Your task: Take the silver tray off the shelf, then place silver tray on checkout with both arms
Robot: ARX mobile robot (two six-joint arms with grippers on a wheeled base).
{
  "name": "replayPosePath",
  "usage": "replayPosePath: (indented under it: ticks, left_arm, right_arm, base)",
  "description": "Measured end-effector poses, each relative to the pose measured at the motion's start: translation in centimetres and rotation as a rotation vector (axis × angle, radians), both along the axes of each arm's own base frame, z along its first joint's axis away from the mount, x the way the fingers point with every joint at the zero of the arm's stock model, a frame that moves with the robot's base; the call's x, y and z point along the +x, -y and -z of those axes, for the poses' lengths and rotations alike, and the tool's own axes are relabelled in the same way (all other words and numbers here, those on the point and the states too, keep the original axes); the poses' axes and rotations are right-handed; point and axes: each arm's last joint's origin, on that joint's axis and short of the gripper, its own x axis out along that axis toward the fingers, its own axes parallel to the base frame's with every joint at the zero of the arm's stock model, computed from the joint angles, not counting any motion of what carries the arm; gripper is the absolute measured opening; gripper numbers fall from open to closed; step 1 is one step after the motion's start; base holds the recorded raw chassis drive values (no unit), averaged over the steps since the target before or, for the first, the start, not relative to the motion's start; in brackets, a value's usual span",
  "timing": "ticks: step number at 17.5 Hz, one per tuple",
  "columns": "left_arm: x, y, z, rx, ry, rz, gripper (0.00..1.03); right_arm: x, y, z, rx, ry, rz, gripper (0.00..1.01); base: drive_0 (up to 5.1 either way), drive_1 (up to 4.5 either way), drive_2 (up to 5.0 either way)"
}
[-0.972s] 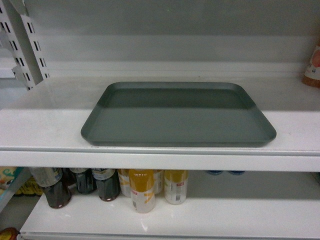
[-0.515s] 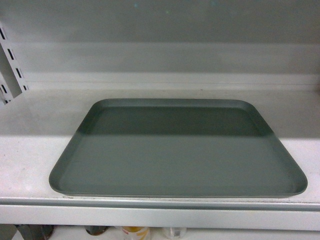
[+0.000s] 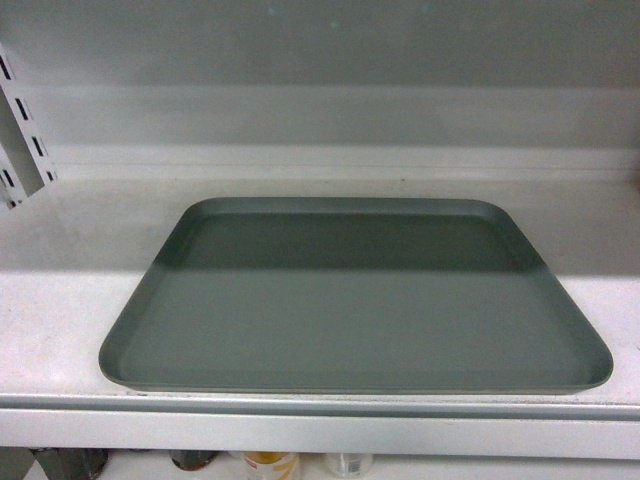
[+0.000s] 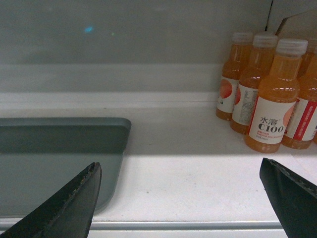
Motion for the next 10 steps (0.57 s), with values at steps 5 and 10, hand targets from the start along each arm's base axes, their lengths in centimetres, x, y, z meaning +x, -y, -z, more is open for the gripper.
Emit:
replayPosePath:
  ticks: [5, 10]
  left_arm:
    - [0.1, 0.5, 0.1, -0.013, -0.228, -0.113, 0.98]
    - [3.0, 0.7, -1.1, -0.036, -0.186, -0.159, 0.98]
  right_arm:
    - [0.1, 0.0, 0.4, 0.042, -0.113, 0.012, 0.98]
    - [3.0, -0.6, -1.3, 0.107, -0.103, -0.066, 0.98]
  base:
    - [0.0, 0.00, 0.0]
    - [0.0, 0.00, 0.0]
